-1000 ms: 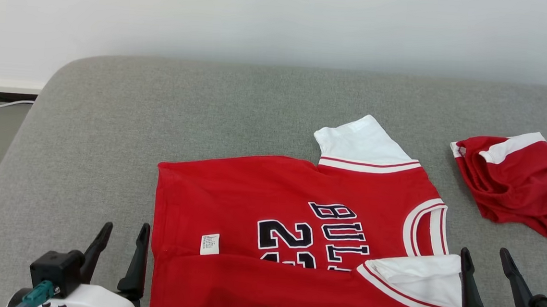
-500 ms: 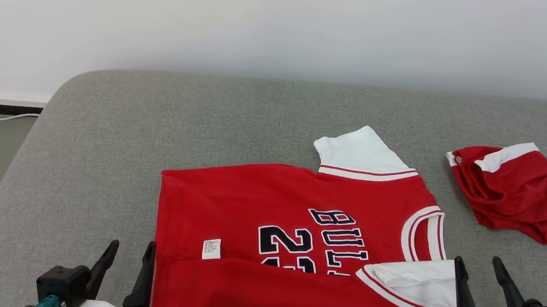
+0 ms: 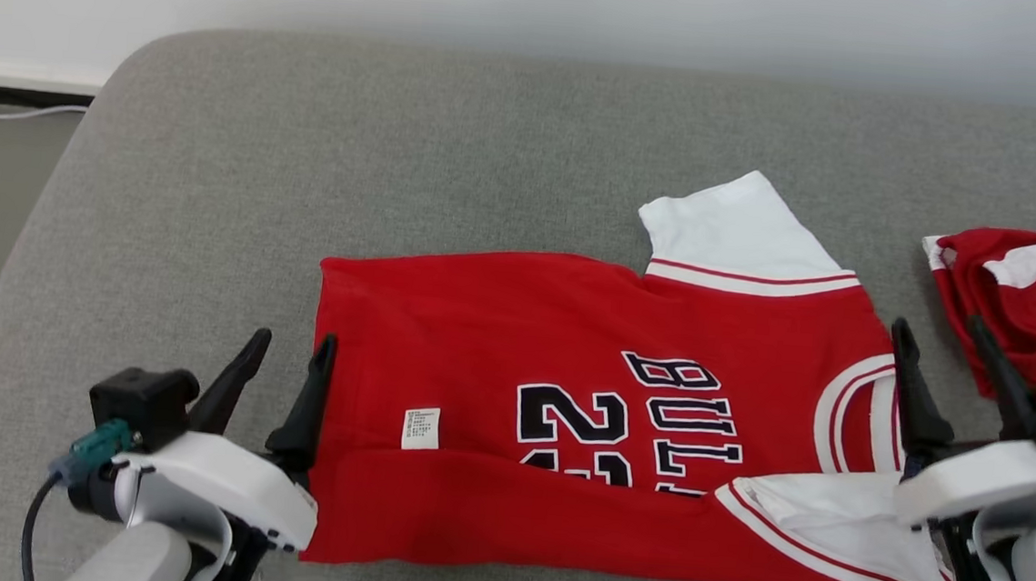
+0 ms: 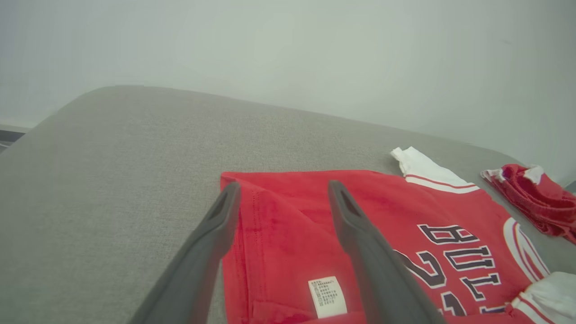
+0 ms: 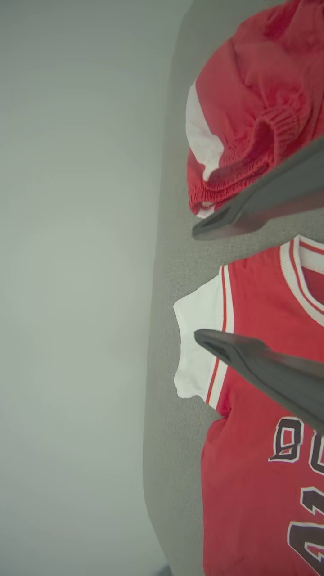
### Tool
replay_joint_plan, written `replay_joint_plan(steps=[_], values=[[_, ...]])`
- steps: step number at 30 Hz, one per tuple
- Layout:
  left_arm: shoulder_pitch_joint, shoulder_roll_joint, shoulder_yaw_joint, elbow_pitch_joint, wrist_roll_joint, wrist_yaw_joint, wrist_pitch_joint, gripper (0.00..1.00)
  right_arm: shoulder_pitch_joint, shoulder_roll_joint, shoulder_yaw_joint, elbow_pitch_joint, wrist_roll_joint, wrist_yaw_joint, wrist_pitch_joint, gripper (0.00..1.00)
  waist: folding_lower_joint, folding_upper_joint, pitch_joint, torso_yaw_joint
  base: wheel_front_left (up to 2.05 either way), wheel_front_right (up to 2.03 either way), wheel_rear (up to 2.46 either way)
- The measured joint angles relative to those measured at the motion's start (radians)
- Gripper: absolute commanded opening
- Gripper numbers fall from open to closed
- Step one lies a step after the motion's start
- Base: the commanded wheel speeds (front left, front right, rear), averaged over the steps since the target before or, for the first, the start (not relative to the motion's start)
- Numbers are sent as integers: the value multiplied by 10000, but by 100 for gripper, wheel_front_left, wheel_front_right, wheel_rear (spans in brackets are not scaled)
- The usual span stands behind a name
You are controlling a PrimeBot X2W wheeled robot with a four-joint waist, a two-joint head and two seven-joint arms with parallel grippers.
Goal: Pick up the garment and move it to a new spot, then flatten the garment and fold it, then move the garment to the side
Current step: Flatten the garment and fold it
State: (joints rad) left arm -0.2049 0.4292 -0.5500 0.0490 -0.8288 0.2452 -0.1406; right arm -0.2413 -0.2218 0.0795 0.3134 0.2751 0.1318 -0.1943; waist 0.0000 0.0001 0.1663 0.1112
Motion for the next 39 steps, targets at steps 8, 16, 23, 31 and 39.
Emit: replay_joint_plan(steps=[8, 16, 23, 31, 39], values=[[-2077, -418, 192, 2038, -619, -1358, 194, 100, -2714, -531, 1164, 1057, 362, 0, 94, 100, 0, 0, 1305, 116, 0, 0, 0], [-4027, -807, 326, 4232, -1127, -2548, 639, 100, -4648, -838, 2173, 2268, 738, 0, 75, 100, 0, -1, 2548, 3, 0, 0, 0], [-4782, -1022, 430, 5120, -1814, -3145, 1453, 100, -5823, -1170, 3306, 3147, 1559, 0, 96, 100, 0, 0, 3131, -51, 0, 0, 0], [-5291, -1007, 489, 5060, -2309, -3335, 2150, 100, -6992, -1561, 4602, 3950, 2596, 0, 727, 100, 1, 0, 3395, 205, 0, 0, 0], [-5397, -1126, 290, 4673, -2650, -3509, 2784, 100, -7866, -1837, 5476, 4665, 3513, 0, 1047, 100, 0, 0, 3629, 635, 0, 0, 0]])
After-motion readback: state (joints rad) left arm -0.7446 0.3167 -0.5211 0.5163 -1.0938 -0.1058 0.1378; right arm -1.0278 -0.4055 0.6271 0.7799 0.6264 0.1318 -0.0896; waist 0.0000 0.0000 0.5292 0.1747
